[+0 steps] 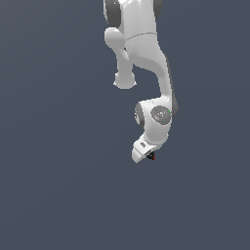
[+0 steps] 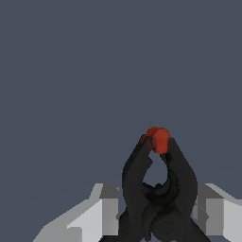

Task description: Pick up the object and move it to a goal position.

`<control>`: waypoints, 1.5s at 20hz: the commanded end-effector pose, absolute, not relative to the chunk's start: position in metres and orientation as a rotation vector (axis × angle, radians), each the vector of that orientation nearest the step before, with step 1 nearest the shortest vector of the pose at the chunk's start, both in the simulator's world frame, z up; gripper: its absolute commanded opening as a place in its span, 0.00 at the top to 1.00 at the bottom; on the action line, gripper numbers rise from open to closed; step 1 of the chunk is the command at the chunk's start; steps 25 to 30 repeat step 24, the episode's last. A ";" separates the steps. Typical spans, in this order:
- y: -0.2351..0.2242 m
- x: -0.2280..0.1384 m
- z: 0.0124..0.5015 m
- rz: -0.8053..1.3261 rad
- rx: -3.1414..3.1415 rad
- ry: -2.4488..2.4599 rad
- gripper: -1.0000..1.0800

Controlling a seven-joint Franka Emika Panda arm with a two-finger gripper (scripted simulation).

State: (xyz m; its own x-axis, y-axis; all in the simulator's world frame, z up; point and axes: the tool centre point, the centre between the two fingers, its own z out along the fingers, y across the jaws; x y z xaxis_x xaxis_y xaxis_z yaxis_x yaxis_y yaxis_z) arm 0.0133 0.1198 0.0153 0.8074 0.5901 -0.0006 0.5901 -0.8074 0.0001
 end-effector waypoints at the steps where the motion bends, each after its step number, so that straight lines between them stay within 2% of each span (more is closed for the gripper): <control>1: 0.128 -0.002 0.016 0.000 2.986 0.976 1.00; 16: 0.181 -0.095 0.020 0.000 2.986 0.976 1.00; 22: 0.191 -0.110 0.020 0.000 2.986 0.976 1.00; 30: 0.191 -0.111 0.021 0.000 2.986 0.976 1.00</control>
